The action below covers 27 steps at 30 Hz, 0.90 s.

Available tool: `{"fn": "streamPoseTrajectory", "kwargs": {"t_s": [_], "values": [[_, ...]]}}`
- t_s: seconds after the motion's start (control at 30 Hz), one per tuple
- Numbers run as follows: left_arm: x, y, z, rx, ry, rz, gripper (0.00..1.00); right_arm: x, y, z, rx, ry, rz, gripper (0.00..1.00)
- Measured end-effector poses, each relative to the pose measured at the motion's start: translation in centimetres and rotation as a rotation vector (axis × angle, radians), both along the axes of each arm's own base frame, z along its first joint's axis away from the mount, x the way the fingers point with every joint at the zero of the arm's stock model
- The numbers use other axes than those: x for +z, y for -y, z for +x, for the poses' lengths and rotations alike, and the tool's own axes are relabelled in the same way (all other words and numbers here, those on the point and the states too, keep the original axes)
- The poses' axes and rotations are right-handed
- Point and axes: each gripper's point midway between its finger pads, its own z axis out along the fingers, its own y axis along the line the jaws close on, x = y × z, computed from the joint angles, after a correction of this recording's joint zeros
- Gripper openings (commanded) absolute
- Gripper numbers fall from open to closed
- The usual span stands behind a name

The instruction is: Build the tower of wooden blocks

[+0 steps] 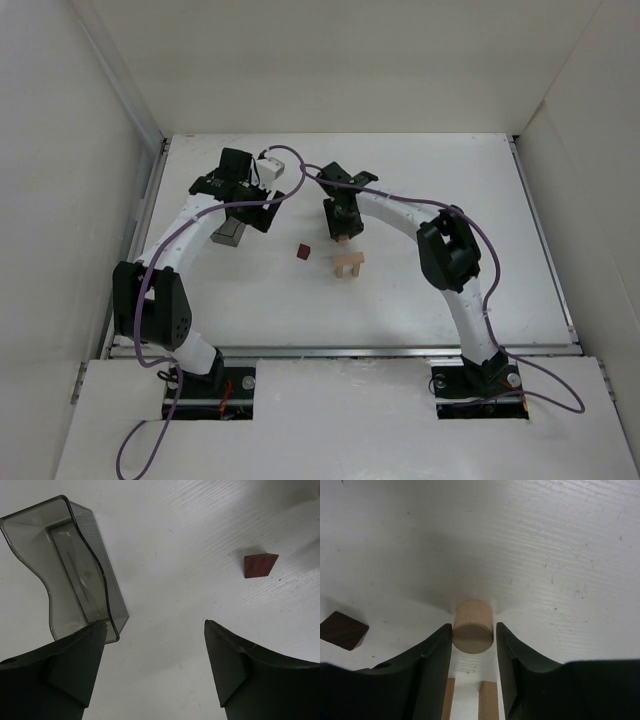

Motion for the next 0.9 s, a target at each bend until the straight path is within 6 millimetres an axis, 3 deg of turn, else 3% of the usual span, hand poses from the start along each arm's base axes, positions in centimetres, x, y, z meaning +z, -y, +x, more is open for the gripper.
{"fn": "streamPoseTrajectory", "kwargs": {"t_s": [0.23,0.43,0.57,0.67,0.8,0.9], "values": [[-0.1,0.1,0.0,-0.003,-0.004,-0.003,0.76,0.3,-0.1,0.1,0.015,0.009,-0.003,0.10],[-0.1,0.2,0.0,-0.008,-0.006,-0.010,0.76,2.1,-0.2,1.5,0.001,0.071,-0.015,0.03],[-0.1,0.3,-0.1,-0.011,-0.007,-0.014,0.76,6.4,-0.6,3.6,-0.013,0.187,0.004,0.00],[-0.1,0.4,-0.1,-0.013,-0.008,-0.017,0.76,10.5,-0.1,3.9,-0.019,0.264,0.025,0.00],[-0.1,0.4,-0.1,-0.015,-0.009,-0.019,0.76,15.9,1.5,2.2,-0.028,0.334,0.052,0.00],[-0.1,0.5,-0.1,-0.017,-0.009,-0.022,0.76,17.5,2.6,-0.7,-0.014,0.332,0.054,0.00]]}}
